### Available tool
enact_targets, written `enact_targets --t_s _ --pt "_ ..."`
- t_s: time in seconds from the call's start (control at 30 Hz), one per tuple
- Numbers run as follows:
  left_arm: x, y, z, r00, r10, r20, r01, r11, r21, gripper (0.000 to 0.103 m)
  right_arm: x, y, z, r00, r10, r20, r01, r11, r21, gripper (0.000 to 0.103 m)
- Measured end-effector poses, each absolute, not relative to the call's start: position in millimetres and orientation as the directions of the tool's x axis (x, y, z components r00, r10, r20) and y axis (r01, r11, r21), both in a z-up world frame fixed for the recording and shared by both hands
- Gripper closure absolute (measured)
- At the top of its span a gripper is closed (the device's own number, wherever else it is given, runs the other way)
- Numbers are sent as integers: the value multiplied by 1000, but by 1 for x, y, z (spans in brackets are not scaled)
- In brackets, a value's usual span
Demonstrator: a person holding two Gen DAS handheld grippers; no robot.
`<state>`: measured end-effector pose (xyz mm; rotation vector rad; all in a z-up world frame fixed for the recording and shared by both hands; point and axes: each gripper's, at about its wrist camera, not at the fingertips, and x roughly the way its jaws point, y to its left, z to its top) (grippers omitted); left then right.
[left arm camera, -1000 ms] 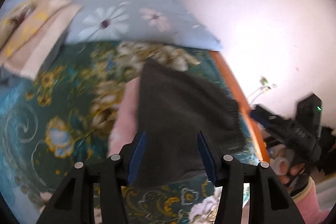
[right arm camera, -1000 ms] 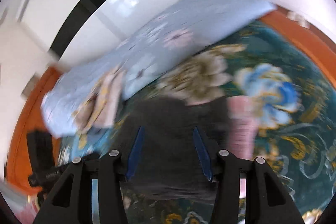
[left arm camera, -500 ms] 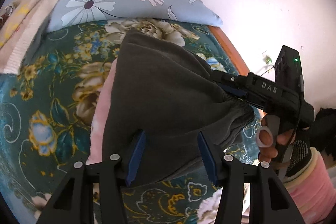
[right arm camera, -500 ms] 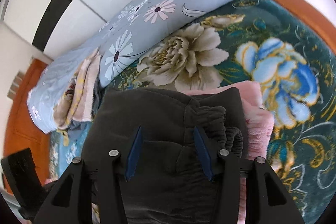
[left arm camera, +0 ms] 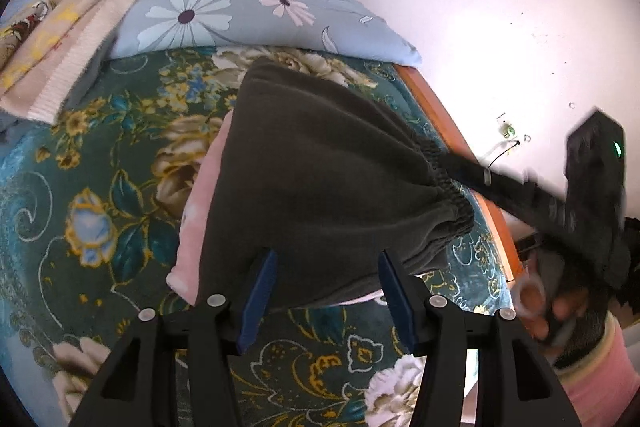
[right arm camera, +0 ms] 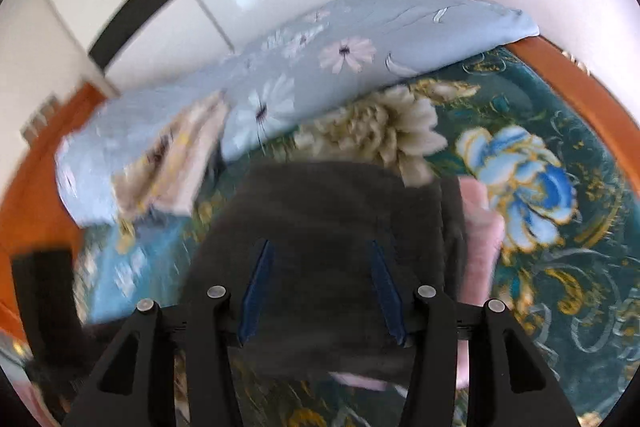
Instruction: Fold clothes
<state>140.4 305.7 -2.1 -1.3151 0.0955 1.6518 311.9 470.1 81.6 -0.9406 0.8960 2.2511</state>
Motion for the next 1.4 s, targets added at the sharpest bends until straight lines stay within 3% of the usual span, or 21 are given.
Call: enact_targets --t_s 0.33,0.67,0.93,1.07,1.17,1.33,1.37,1.4 --pt "156 286 -5 54 621 -782 -708 -528 -468 45 318 470 52 -548 191 -814 -736 -574 360 51" --pt "180 257 -16 -36 595 -803 -711 -580 -398 28 323 416 67 -602 189 -775 -667 -654 358 51" --pt "197 250 -23 -87 557 -826 -736 -595 -323 23 335 396 24 -510 133 -850 -711 -621 329 51" --pt "198 246 -22 -118 542 -832 -726 -619 -300 9 332 393 16 -457 145 -878 -729 -626 277 38" --pt "195 243 -20 -135 536 -833 -712 -637 -295 1 332 393 11 -435 152 -887 -745 -614 260 36" --pt "196 243 -22 -150 511 -846 -701 -659 -274 0 340 394 3 -414 156 -897 -773 -580 257 35" --pt "197 243 -22 -155 506 -849 -702 -661 -266 0 341 394 1 -410 157 -899 -778 -574 254 29" --pt "198 244 -23 -157 503 -850 -705 -660 -260 0 342 395 0 -408 160 -899 -781 -571 253 14"
